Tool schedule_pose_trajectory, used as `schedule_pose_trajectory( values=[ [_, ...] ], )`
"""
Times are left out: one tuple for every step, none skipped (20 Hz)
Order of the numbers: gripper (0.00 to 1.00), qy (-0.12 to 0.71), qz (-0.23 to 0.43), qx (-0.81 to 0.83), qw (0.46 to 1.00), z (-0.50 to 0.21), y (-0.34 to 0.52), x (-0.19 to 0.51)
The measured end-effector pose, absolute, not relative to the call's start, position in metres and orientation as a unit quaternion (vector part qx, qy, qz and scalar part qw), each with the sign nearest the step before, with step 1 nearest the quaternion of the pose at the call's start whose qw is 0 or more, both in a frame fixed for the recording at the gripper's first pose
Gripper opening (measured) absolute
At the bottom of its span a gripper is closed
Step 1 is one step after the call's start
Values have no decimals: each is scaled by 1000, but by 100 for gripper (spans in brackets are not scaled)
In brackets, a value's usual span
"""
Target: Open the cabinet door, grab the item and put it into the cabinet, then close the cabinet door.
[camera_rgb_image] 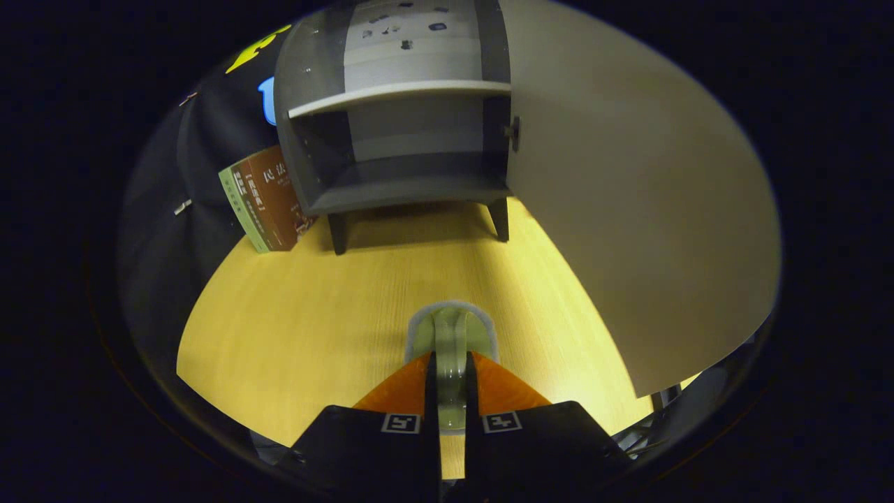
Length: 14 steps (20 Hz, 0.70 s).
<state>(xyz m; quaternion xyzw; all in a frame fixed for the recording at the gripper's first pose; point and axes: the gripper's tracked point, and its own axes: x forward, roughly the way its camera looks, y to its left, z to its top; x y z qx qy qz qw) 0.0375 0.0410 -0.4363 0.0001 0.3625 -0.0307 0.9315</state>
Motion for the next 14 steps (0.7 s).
schedule_pose_trajectory(
  values=[
    [18,355,-27,0,934,-420,45,40],
    [17,348,-23,4,937,-402,48,42],
    [18,338,-19,12,941,-384,53,45],
    [18,330,-15,20,944,-367,58,50],
    [18,323,-11,24,946,-351,62,55],
    [18,317,-7,27,948,-337,65,59],
    [17,311,-4,28,950,-322,67,64],
    [17,306,-2,27,952,-308,69,70],
    [17,297,2,29,954,-291,73,78],
    [18,289,5,31,957,-277,76,86],
    [18,280,8,32,960,-261,80,96],
    [17,270,10,30,962,-247,82,105],
    [17,260,12,27,965,-232,84,115],
    [17,252,13,25,967,-219,86,126]
  ],
)
